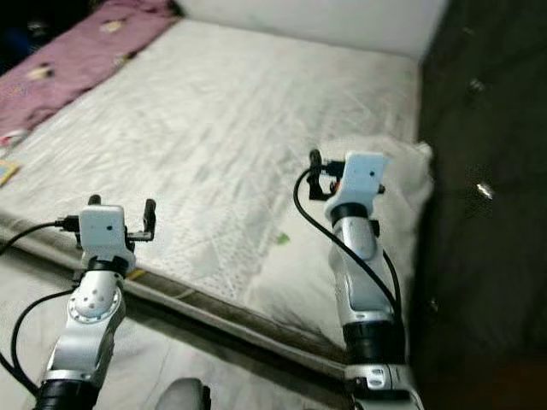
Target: Clean up the room
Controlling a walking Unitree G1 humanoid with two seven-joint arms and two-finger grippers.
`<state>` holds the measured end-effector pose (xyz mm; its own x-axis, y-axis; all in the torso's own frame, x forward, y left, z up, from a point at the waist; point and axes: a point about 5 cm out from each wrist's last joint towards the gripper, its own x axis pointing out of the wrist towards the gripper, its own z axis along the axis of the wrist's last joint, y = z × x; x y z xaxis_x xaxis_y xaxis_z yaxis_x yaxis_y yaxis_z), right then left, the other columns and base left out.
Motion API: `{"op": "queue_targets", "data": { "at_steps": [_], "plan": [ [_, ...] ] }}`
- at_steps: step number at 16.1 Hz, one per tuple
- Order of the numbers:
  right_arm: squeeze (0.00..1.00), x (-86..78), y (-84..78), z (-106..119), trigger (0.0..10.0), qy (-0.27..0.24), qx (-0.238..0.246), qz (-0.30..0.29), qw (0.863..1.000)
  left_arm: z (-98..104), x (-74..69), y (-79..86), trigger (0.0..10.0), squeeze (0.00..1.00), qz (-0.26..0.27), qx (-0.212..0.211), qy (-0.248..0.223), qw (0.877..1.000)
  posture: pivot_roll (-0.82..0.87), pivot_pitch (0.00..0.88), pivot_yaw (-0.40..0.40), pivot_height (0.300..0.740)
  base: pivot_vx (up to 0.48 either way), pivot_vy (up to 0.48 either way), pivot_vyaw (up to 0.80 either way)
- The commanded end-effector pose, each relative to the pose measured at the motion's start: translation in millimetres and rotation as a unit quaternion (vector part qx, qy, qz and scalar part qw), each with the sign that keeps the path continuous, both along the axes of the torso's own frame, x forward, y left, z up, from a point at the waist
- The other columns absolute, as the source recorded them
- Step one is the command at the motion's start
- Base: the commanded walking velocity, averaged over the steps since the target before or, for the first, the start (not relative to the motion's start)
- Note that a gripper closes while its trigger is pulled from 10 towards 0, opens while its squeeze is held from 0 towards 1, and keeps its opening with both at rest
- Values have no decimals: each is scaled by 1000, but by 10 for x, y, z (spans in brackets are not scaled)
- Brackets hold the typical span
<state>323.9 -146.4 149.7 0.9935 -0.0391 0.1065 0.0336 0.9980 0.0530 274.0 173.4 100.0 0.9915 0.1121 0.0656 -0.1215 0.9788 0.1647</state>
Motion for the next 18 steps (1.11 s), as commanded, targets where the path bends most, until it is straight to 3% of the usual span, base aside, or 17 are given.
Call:
{"op": "queue_targets", "data": {
  "at_steps": [1,11,14,18],
  "plan": [
    [0,-18,-9,-7,10000,5,-1,-6,1000,-52,-23,21,10000,0,1,-13,17,1000,32,0,9,740,0,0,0],
    [0,-240,-27,-440,10000,89,7,-16,996,-115,-57,-51,10000,0,-22,-33,33,999,30,0,11,740,0,0,0],
    [0,-277,-27,-514,10000,104,9,-11,994,-125,-58,-57,10000,0,-24,-40,36,998,29,0,11,740,0,84,-800],
    [0,-294,-7,-558,10000,116,7,1,993,-113,-43,-71,10000,0,-28,-43,34,998,27,0,8,740,0,401,-800]
  ]
}}
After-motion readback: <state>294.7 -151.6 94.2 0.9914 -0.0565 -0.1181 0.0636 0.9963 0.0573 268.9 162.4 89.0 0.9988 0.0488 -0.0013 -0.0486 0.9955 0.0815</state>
